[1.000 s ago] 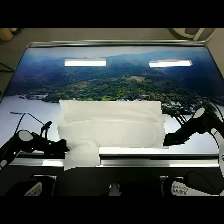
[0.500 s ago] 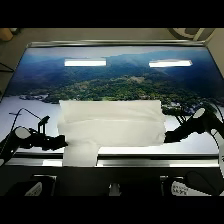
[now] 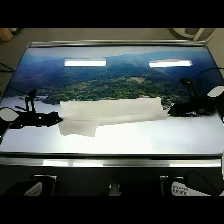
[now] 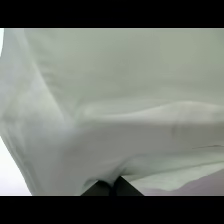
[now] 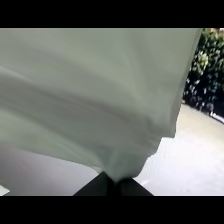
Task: Fold the shirts.
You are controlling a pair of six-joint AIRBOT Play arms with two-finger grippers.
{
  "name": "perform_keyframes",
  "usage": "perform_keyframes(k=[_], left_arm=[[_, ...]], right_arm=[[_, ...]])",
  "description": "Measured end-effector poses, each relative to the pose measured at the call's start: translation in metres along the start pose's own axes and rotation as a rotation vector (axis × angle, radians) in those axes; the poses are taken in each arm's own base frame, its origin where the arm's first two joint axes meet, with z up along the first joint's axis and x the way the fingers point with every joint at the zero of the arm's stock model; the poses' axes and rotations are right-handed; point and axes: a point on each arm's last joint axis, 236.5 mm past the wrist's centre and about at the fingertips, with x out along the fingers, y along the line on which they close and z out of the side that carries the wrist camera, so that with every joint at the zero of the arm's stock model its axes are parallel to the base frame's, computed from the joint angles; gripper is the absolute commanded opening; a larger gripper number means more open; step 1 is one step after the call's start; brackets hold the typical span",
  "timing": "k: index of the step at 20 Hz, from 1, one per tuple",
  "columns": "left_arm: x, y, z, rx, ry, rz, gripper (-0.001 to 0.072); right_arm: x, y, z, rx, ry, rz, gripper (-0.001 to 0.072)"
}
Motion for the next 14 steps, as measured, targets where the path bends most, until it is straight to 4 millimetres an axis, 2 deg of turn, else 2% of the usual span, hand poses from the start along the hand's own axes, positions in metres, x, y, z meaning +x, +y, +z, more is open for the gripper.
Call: perform_keyframes(k=[4, 6, 10, 13, 14], left_arm=[[0.018, 0.006, 0.049, -0.022, -0.053, 0.016, 0.0023], [0.030, 0.009, 0.069, -0.033, -0.055, 0.021, 0.0023], [0.056, 0.017, 0.101, -0.045, -0.050, 0.029, 0.0023], [0.078, 0.027, 0.106, -0.064, -0.015, 0.037, 0.0038], [0.085, 0.030, 0.105, -0.075, 0.003, 0.035, 0.0191]], right_arm=[[0.025, -0.007, 0.053, -0.060, -0.068, -0.029, 0.0022], [0.040, -0.013, 0.071, -0.064, -0.079, -0.030, 0.0023], [0.066, -0.024, 0.078, -0.042, -0.054, -0.026, 0.0024], [0.086, -0.028, 0.068, -0.015, -0.002, -0.005, 0.0044], [0.091, -0.027, 0.064, -0.005, 0.017, 0.005, 0.0198]])
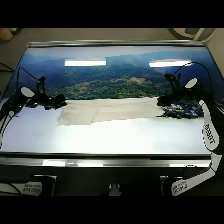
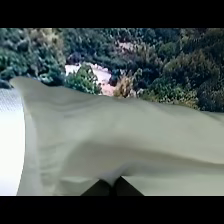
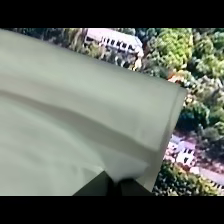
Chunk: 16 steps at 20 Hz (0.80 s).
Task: Fold the shirts.
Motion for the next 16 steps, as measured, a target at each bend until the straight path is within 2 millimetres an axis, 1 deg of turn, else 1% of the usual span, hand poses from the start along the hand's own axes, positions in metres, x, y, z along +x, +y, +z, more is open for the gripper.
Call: perform_keyframes(k=[1, 2, 3, 4, 5, 8, 10, 11, 13, 14, 15, 16], left_arm=[[0.005, 0.001, -0.002, -0.009, 0.016, -0.005, 0.0381], [0.006, -0.001, -0.002, -0.015, 0.026, -0.013, 0.0396], [0.005, -0.004, 0.001, -0.017, 0.028, -0.024, 0.0397], [0.001, -0.005, 0.003, -0.008, 0.030, -0.031, 0.0396], [-0.005, -0.009, 0.009, 0.005, 0.022, -0.039, 0.0396], [-0.033, -0.028, 0.025, 0.049, -0.020, -0.072, 0.0396], [-0.052, -0.046, 0.032, 0.098, -0.058, -0.092, 0.0396], [-0.059, -0.057, 0.033, 0.127, -0.070, -0.103, 0.0396], [-0.068, -0.080, 0.030, 0.176, -0.087, -0.124, 0.0395], [-0.070, -0.090, 0.028, 0.199, -0.093, -0.133, 0.0396], [-0.070, -0.101, 0.026, 0.222, -0.099, -0.142, 0.0396], [-0.069, -0.110, 0.023, 0.242, -0.100, -0.150, 0.0394]], right_arm=[[0.003, 0.000, -0.002, 0.003, 0.011, 0.007, 0.0417], [0.003, 0.000, -0.003, 0.007, 0.016, 0.013, 0.0568], [0.001, 0.001, -0.003, 0.010, 0.022, 0.024, 0.0638], [-0.004, 0.000, -0.004, 0.013, 0.024, 0.030, 0.0643], [-0.010, -0.006, -0.003, 0.018, 0.016, 0.027, 0.0654], [-0.023, -0.020, -0.007, 0.088, -0.004, 0.059, 0.0654], [-0.020, -0.024, -0.013, 0.163, -0.004, 0.112, 0.0670], [-0.016, -0.022, -0.015, 0.190, 0.004, 0.145, 0.0671], [-0.005, -0.012, -0.021, 0.231, 0.037, 0.208, 0.0662], [0.000, -0.006, -0.021, 0.248, 0.043, 0.231, 0.0483], [0.005, -0.002, -0.020, 0.252, 0.051, 0.242, 0.0191], [0.012, 0.003, -0.021, 0.265, 0.064, 0.251, 0.0026]])
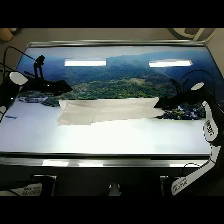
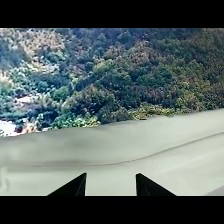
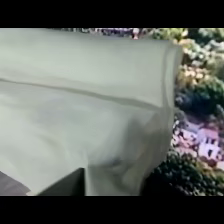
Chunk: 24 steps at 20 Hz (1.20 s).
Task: Fold the shirts.
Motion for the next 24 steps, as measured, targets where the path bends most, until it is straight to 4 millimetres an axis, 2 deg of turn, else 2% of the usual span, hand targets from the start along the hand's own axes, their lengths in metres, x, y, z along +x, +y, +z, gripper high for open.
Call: perform_keyframes(k=[2, 4, 7, 10, 13, 16, 19, 22, 24], left_arm=[[0.006, -0.020, -0.001, 0.039, -0.007, -0.019, 0.0352], [0.015, -0.038, -0.003, 0.070, -0.014, -0.036, 0.0032], [0.043, -0.061, -0.014, 0.085, 0.002, -0.060, 0.0026], [0.085, -0.083, -0.035, 0.031, 0.061, -0.117, 0.0025], [0.131, -0.114, -0.066, -0.053, 0.152, -0.206, 0.0025], [0.167, -0.162, -0.101, -0.117, 0.234, -0.326, 0.0026], [0.191, -0.219, -0.138, -0.175, 0.304, -0.456, 0.0025], [0.204, -0.269, -0.168, -0.230, 0.352, -0.571, 0.0025], [0.205, -0.288, -0.173, -0.271, 0.358, -0.632, 0.0023]], right_arm=[[0.004, 0.008, 0.004, 0.009, -0.010, 0.016, 0.0023], [-0.003, 0.028, 0.017, -0.015, -0.059, 0.055, 0.0022], [-0.040, 0.070, 0.033, -0.099, -0.152, 0.090, 0.0022], [-0.094, 0.123, 0.033, -0.213, -0.233, 0.099, 0.0022], [-0.146, 0.174, 0.018, -0.307, -0.299, 0.086, 0.0023], [-0.184, 0.214, -0.005, -0.365, -0.338, 0.078, 0.0024], [-0.207, 0.240, -0.025, -0.396, -0.363, 0.069, 0.0024], [-0.221, 0.254, -0.035, -0.412, -0.393, 0.060, 0.0024], [-0.226, 0.259, -0.035, -0.413, -0.416, 0.055, 0.0025]])
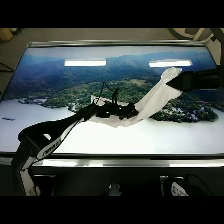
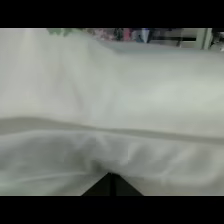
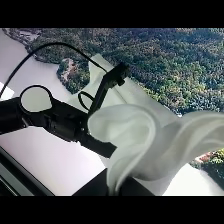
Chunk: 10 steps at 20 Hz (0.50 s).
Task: Fold the shirts.
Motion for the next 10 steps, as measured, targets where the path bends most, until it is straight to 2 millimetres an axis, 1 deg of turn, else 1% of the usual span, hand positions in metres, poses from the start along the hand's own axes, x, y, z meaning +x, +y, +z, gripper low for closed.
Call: perform_keyframes(k=[1, 2, 3, 5, 6, 7, 8, 9, 10], left_arm=[[0.000, -0.004, 0.003, -0.003, -0.006, -0.023, 0.0021], [-0.004, -0.009, 0.010, 0.013, -0.017, -0.046, 0.0020], [-0.014, -0.013, 0.021, 0.038, -0.036, -0.060, 0.0021], [-0.052, -0.023, 0.052, 0.122, -0.086, -0.050, 0.0021], [-0.079, -0.025, 0.071, 0.174, -0.123, -0.016, 0.0021], [-0.109, -0.026, 0.089, 0.218, -0.162, 0.027, 0.0021], [-0.148, -0.028, 0.109, 0.264, -0.216, 0.081, 0.0021], [-0.190, -0.032, 0.128, 0.302, -0.278, 0.138, 0.0022], [-0.232, -0.037, 0.143, 0.334, -0.339, 0.189, 0.0022]], right_arm=[[-0.001, 0.001, 0.003, 0.000, -0.015, -0.003, 0.0025], [-0.002, 0.002, 0.006, -0.004, -0.026, -0.005, 0.0025], [0.001, 0.002, 0.006, -0.013, -0.025, -0.002, 0.0025], [0.016, 0.006, 0.006, -0.032, -0.003, 0.027, 0.0025], [0.027, 0.009, 0.006, -0.045, 0.010, 0.045, 0.0025], [0.043, 0.013, 0.007, -0.060, 0.020, 0.066, 0.0025], [0.061, 0.017, 0.009, -0.075, 0.026, 0.089, 0.0025], [0.080, 0.023, 0.012, -0.084, 0.028, 0.113, 0.0025], [0.104, 0.031, 0.013, -0.089, 0.031, 0.143, 0.0025]])
